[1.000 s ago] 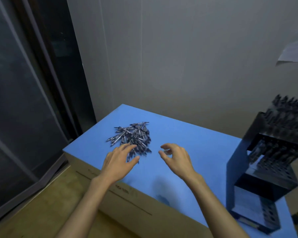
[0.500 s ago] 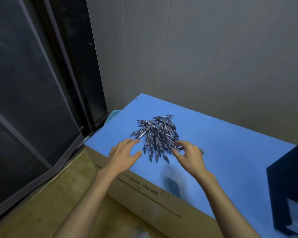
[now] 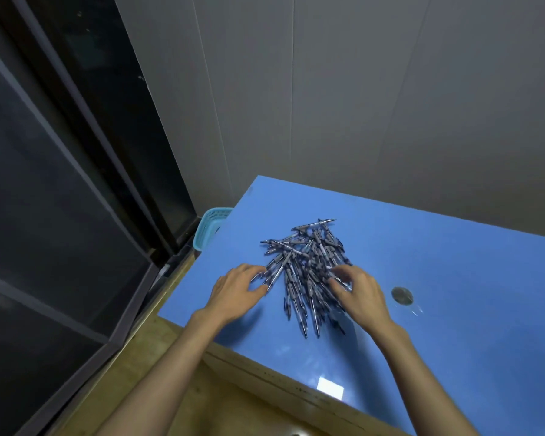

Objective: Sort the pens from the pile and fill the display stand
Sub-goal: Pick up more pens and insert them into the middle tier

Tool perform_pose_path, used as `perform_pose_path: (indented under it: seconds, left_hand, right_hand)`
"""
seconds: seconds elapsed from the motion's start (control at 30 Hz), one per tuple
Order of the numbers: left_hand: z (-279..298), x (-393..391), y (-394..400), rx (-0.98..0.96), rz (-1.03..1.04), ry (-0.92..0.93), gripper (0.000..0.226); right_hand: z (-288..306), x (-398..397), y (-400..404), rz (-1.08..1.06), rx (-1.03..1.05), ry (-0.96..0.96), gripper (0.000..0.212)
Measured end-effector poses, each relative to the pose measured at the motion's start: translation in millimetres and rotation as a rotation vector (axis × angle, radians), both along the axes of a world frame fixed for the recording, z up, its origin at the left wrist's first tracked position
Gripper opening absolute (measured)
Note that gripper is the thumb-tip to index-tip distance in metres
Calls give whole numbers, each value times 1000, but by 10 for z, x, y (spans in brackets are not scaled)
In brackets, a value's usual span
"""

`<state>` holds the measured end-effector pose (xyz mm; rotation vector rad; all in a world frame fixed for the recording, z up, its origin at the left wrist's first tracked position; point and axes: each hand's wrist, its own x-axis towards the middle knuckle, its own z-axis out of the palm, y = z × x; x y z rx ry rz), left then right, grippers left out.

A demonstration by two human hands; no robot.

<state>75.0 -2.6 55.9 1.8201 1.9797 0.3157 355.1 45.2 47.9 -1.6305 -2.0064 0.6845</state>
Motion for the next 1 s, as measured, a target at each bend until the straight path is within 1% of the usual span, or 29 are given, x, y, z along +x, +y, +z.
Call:
perform_pose_path:
  seconds: [0.1,0.3,0.4,0.5,0.6,0.7,0.8,1.0]
  left_hand:
    - [-94,-103,211,-36,-24,-9,43]
    - [-314,-248,570,-128,-7,-57,43]
    - [-444,-237,720,-165,-31,-40,54]
    - [-549,-166,834,-149,-56,23,69]
    - [-618,-115,920,-121,-84,78,73]
    - [-675,-126,963,-88,-93,65,62]
    - [-693,-198,979,-64,-81,12,42]
    - [-727,-487,967,-55,-137,20,28]
  right_hand:
    - [-50,-32,74,-32,-16,-7,25]
    - [-131,-72,137,-124,-63,-16,23]
    - [-155,-100,113,-192,-85,-27,22]
    - [-175,-154,40,-255,-105,-36,23]
    - [-197,-225,-3,-323,-118,-33,18]
    - [-215,-306,-44,-368,-135,-48,16]
    - [-235,-373,-69,-389,-144,-74,17]
    - [-237,-505,-124,-413,-145,-65,19]
